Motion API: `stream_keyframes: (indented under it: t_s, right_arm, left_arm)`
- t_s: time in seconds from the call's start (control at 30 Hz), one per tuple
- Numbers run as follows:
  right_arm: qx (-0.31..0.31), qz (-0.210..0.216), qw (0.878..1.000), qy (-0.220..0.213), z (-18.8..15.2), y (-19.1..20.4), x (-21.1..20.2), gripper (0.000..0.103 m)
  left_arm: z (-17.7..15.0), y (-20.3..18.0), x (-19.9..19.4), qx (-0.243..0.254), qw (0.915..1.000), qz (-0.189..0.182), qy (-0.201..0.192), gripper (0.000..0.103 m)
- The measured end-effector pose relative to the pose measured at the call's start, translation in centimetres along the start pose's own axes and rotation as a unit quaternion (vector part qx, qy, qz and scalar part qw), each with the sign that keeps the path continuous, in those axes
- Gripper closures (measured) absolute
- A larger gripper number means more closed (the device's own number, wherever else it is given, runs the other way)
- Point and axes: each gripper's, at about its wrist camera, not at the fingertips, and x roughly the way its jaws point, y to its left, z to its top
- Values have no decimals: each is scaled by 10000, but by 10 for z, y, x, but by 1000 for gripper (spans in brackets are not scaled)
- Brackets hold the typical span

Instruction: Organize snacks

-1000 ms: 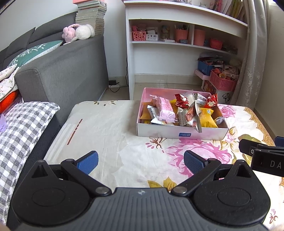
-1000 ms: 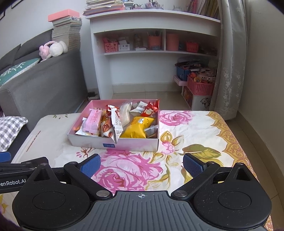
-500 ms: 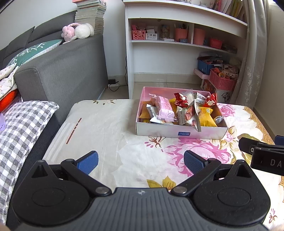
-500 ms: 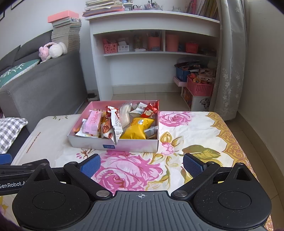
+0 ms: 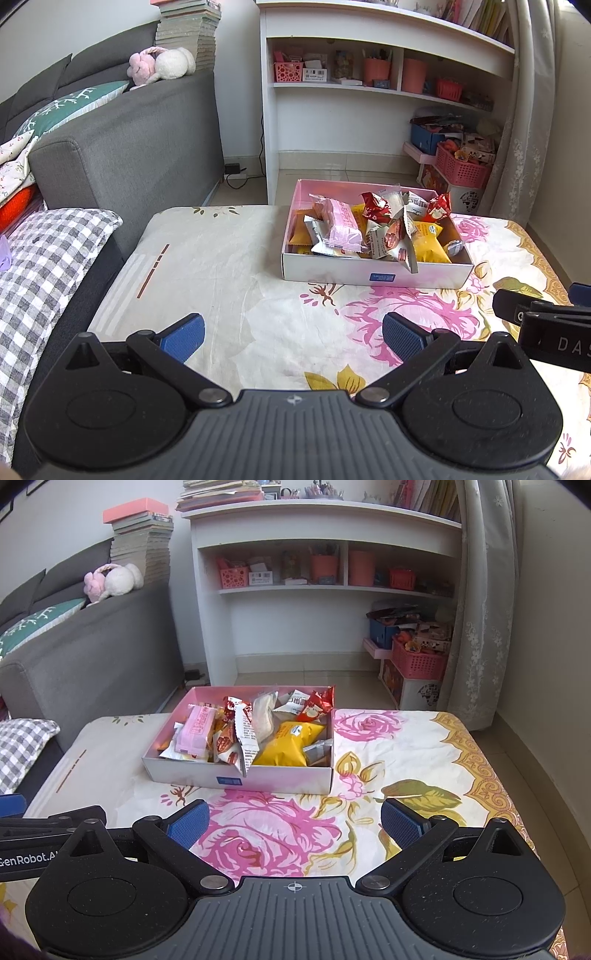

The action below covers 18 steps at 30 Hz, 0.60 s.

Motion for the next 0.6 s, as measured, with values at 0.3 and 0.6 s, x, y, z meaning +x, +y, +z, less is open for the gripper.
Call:
stream_keyframes:
  t_s: [0.3, 0.6]
  right_arm:
    - [-3, 0, 10000, 8, 0, 1, 0, 3]
    - [-7, 0, 10000, 13, 0, 1, 1, 3]
  left_arm:
    - [-1, -1, 1, 2, 10000, -20, 37, 0]
    - [-2, -1, 2, 25, 9999, -105, -7, 0]
